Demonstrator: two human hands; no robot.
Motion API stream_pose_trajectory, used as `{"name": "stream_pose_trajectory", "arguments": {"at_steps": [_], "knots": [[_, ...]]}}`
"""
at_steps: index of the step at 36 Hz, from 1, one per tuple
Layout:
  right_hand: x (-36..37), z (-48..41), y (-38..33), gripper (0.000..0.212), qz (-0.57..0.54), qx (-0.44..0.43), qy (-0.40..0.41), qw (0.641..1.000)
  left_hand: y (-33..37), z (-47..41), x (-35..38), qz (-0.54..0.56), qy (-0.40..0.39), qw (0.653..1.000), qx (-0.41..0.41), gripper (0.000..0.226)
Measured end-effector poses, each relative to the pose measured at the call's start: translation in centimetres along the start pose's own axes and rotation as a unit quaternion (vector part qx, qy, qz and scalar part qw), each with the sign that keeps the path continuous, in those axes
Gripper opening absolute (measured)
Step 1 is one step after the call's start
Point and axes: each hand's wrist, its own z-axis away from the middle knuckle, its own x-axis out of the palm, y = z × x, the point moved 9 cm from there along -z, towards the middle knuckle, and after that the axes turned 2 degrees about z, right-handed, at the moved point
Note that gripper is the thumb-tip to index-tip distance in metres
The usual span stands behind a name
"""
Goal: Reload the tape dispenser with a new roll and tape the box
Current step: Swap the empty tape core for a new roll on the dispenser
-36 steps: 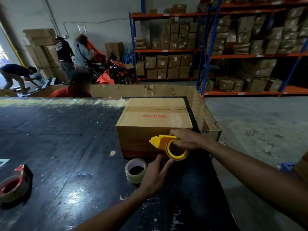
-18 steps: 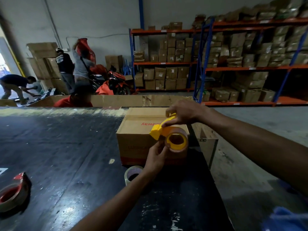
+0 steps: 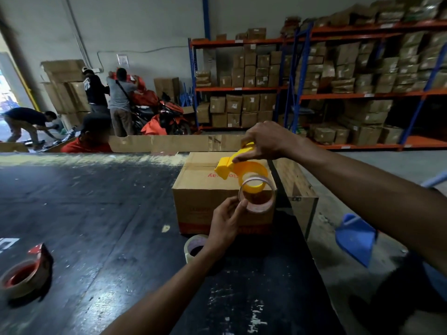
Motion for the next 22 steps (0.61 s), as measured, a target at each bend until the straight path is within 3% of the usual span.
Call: {"name": "stream_pose_trajectory", "arguments": {"at_steps": [5,9,14,17,22], "knots": [[-0.1,-0.4,1.0,0.064,0.015,0.041,0.018,0.999,-4.9,1.8,0.9,-0.006,-0.014,0.999,-0.051,0.028],[0.7,-0.7,1.4,0.065,-0.013,0.057,-0.006,0.998,-12.0,3.3,1.4,-0.088,-0.02,0.981,-0.169,0.029],[1.5,-0.8,1.2,0.069,-0.033,0.058,-0.02,0.998,-17.6,4.6,1.2,-0.157,-0.013,0.946,-0.284,0.047],[1.8,-0.8,0.7,0.056,-0.032,0.043,-0.033,0.998,-18.4,5.0,1.1,-0.213,-0.007,0.925,-0.316,0.053],[2.7,-0.9,0.7,0.063,-0.041,0.047,-0.045,0.997,-18.1,3.6,1.3,-0.29,-0.03,0.899,-0.328,0.055]]}}
